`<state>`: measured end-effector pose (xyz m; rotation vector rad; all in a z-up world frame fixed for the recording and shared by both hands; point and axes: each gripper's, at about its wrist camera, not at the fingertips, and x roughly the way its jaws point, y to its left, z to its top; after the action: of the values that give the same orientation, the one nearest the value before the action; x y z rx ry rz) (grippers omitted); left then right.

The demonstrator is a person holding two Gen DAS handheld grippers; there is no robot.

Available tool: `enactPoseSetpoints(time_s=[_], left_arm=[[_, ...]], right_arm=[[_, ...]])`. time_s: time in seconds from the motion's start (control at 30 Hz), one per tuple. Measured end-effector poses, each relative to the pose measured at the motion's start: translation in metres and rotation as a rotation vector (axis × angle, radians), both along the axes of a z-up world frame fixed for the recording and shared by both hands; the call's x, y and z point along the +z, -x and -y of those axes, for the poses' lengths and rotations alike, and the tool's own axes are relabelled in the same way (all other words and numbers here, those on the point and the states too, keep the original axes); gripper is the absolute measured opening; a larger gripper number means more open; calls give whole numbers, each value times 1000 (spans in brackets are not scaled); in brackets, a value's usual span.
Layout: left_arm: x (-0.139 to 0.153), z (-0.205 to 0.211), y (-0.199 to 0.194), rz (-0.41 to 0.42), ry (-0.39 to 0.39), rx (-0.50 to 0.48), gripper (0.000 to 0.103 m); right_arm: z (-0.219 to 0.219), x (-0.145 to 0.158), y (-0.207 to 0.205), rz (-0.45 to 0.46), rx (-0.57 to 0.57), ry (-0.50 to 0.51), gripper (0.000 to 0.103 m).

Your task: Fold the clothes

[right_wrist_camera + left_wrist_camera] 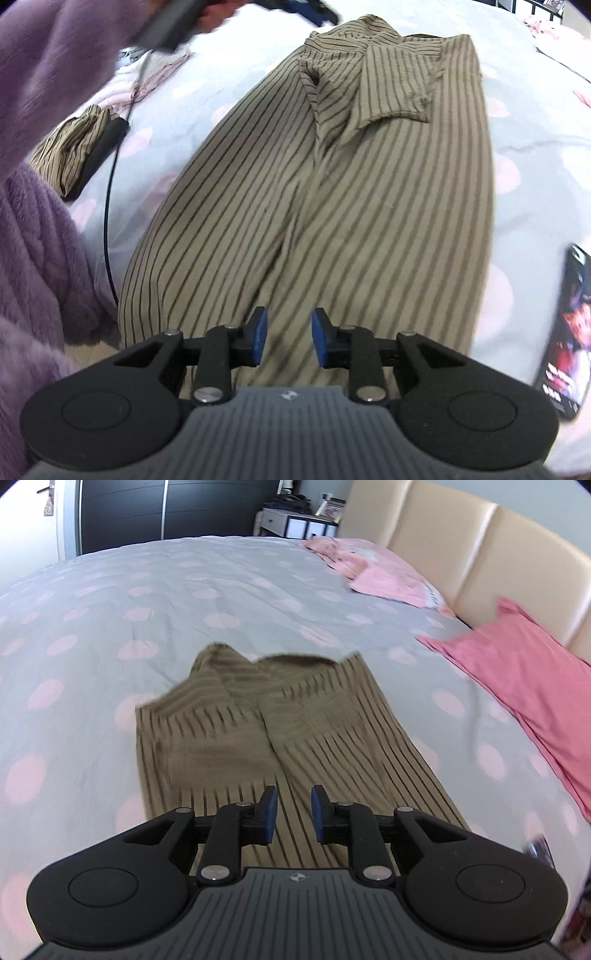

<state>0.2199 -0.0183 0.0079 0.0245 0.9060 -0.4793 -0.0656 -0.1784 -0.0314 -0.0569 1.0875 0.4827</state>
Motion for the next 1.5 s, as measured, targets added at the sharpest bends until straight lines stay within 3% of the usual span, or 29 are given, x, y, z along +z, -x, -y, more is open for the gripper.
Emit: enactPoseSetpoints(time_s=[0.3, 0.43, 0.47, 0.5, 0.57, 0.73, 0.9, 1.03, 1.07, 1.1, 1.17, 1.27, 1.33, 1.43, 1.5], left_arm=[[-8, -27, 106, -91, 3, -18, 21], [-13, -41, 144, -112, 2, -7, 28], [-15, -45, 154, -113, 1, -1, 31], [-16, -49, 163, -116, -1, 6, 32], [-21, -58, 180, -135, -6, 15, 37], [-41, -70, 220, -233, -33, -29, 38], [-61, -65, 256, -278, -93, -129, 40], [-77, -54, 277, -253, -155, -208, 39], [-80, -52, 281, -249, -164, -217, 39], [-83, -50, 284, -243, -172, -223, 39], [-88, -47, 291, -245, -183, -236, 39], [-91, -48, 300, -304, -181, -258, 39], [-94, -52, 302, -357, -177, -250, 38], [-104, -57, 300, -404, -185, -213, 38], [-107, -58, 299, -406, -190, -202, 39]], right_arm=[[-12, -10, 47, -3, 54, -7, 31], [-28, -27, 48, 0, 76, 33, 33], [-30, -32, 48, 0, 84, 51, 27], [-32, -36, 48, 0, 93, 69, 1], [-34, -41, 48, -1, 106, 85, 2], [-38, -43, 51, -28, 153, 86, 2], [-31, -45, 47, -140, 167, 83, 11], [-13, -30, 37, -138, 159, 119, 11], [-7, -26, 32, -135, 165, 134, 14], [-1, -22, 28, -132, 171, 149, 26], [13, -20, 19, -139, 192, 213, 37], [47, -27, 4, -201, 126, 243, 38], [68, -35, -6, -269, 29, 181, 38], [80, -54, -11, -343, -3, 121, 38], [80, -66, -12, -364, -14, 134, 38]])
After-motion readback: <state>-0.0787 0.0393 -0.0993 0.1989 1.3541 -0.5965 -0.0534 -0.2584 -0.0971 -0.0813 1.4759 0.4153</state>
